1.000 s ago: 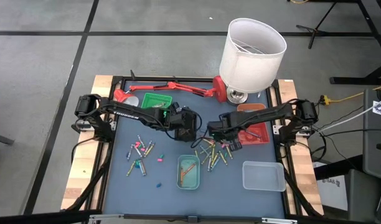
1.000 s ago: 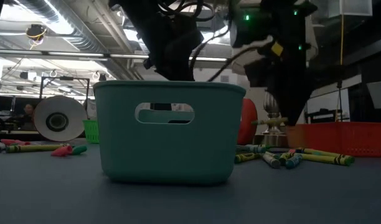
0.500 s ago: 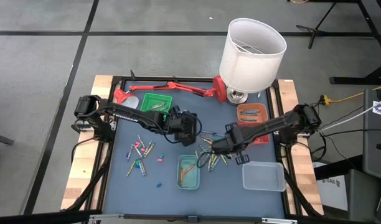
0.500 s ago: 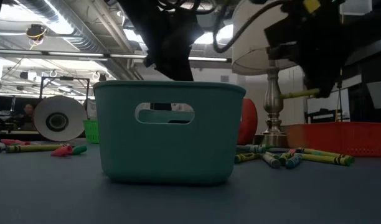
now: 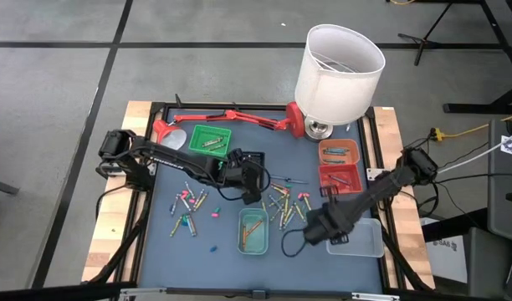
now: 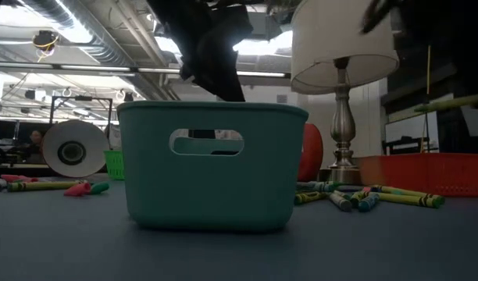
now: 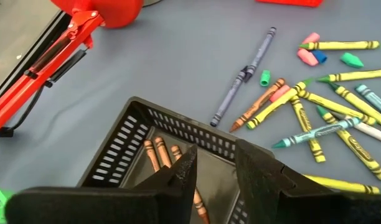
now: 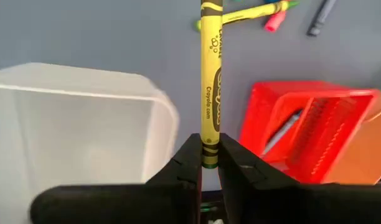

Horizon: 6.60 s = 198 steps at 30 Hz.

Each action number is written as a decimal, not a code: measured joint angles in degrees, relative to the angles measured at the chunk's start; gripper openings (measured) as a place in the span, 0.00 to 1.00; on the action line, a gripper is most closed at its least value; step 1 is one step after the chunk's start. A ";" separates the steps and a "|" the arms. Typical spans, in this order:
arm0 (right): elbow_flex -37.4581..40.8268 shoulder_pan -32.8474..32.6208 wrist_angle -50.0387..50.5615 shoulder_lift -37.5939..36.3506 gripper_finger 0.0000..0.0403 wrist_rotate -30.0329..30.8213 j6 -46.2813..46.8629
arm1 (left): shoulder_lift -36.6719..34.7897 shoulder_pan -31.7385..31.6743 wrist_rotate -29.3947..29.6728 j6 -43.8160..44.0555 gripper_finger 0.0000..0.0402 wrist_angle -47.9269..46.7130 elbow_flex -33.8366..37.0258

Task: Sort crayons
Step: Put the green crayon into the transparent bin

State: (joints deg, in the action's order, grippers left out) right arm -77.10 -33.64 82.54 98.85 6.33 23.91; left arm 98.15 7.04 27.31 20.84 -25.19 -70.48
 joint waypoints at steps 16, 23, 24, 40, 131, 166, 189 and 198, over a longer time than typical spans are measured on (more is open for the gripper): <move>0.00 -20.25 0.03 0.00 0.09 3.50 32.35 | 0.00 4.42 -6.57 -4.54 0.23 -0.27 0.00; 0.00 -25.68 0.02 0.00 0.09 7.78 36.51 | -0.02 6.94 -11.90 -0.71 0.23 -4.60 0.02; 0.05 -26.13 0.01 0.00 0.09 8.85 36.51 | -0.04 7.27 -12.24 -0.03 0.23 -5.25 0.00; 11.55 -26.74 -3.56 0.02 0.09 5.86 38.83 | -2.80 11.38 -19.67 14.98 0.23 -26.67 0.02; 11.41 3.67 -38.14 -11.71 0.29 25.49 -6.21 | -2.60 11.91 -11.17 -0.92 0.02 10.25 1.08; 37.05 11.95 -111.51 -16.24 0.29 2.45 -15.04 | -2.74 11.78 -9.86 -10.97 0.02 30.45 1.11; 37.03 11.90 -118.78 -16.24 0.29 0.59 -16.97 | -2.74 11.57 -9.66 -10.98 0.02 32.57 1.15; 37.03 11.95 -118.79 -16.24 0.19 0.91 -17.02 | -2.73 11.39 -8.41 -10.95 0.02 32.57 1.15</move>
State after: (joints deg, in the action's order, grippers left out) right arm -40.07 -21.69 -36.25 82.61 7.23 6.89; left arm 95.42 18.44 18.90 9.89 7.38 -69.33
